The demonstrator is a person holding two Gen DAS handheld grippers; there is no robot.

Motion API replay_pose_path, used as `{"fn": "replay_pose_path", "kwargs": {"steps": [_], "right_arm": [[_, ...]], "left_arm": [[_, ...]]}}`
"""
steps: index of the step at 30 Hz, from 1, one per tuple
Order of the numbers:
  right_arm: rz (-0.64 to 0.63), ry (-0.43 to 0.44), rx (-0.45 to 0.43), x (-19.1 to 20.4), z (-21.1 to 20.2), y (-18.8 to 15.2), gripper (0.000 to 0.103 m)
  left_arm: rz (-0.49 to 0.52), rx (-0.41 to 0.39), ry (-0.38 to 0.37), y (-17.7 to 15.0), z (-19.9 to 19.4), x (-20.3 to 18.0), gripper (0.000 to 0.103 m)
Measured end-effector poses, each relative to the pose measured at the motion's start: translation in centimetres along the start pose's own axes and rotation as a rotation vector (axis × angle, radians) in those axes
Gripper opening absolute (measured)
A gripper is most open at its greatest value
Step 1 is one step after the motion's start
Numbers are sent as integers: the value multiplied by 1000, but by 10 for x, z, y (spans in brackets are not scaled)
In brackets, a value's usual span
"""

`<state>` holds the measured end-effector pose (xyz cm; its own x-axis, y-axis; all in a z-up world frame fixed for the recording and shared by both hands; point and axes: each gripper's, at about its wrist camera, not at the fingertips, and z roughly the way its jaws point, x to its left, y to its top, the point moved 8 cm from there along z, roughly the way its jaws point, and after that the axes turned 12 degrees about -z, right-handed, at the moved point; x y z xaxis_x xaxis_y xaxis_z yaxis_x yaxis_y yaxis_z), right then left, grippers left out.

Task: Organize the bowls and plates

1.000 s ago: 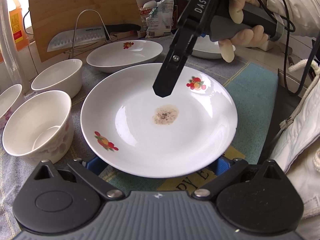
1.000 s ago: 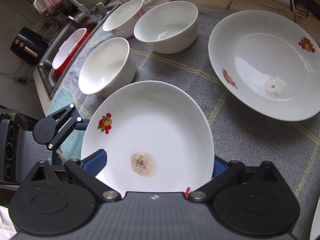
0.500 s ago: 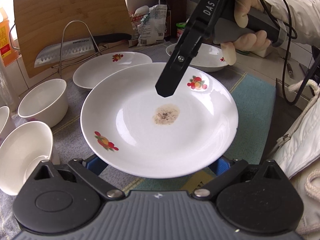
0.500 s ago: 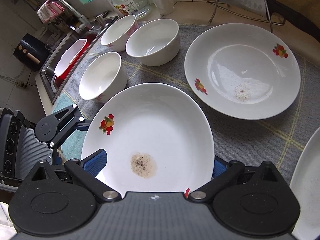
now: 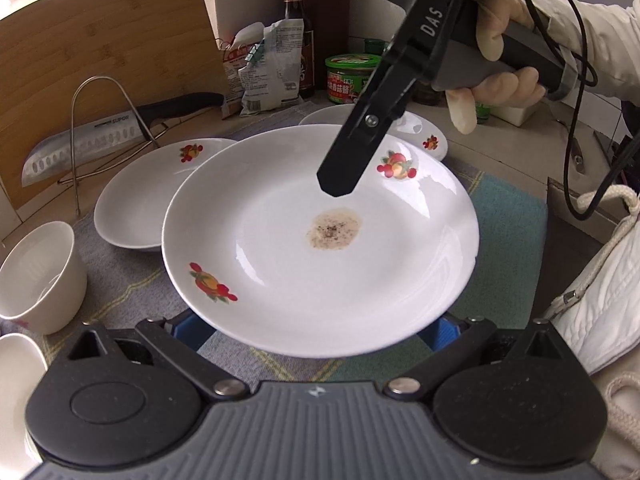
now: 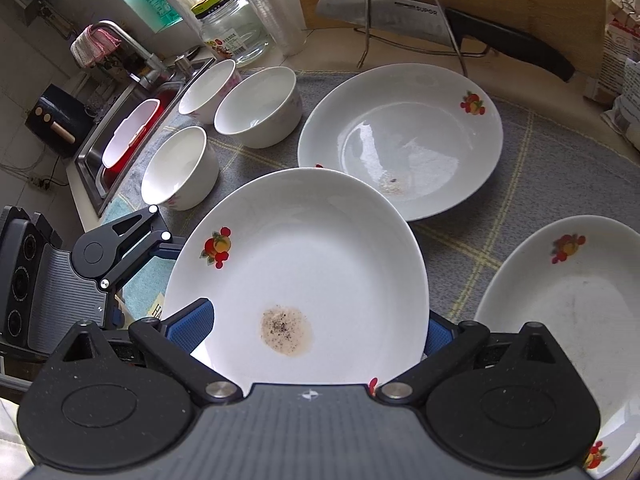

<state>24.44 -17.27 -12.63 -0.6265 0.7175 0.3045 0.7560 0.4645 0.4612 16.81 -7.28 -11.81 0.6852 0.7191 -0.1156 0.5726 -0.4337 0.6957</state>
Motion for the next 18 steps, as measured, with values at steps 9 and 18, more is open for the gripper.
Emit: {"fn": "replay_pose_path", "kwargs": {"steps": [9, 18], "right_arm": [[36, -33, -37, -39, -29, -16, 103], [95, -71, -76, -75, -53, -33, 103]], "left_arm": [[48, 3, -22, 32, 27, -24, 102], [99, 15, -67, 56, 58, -50, 102]]}}
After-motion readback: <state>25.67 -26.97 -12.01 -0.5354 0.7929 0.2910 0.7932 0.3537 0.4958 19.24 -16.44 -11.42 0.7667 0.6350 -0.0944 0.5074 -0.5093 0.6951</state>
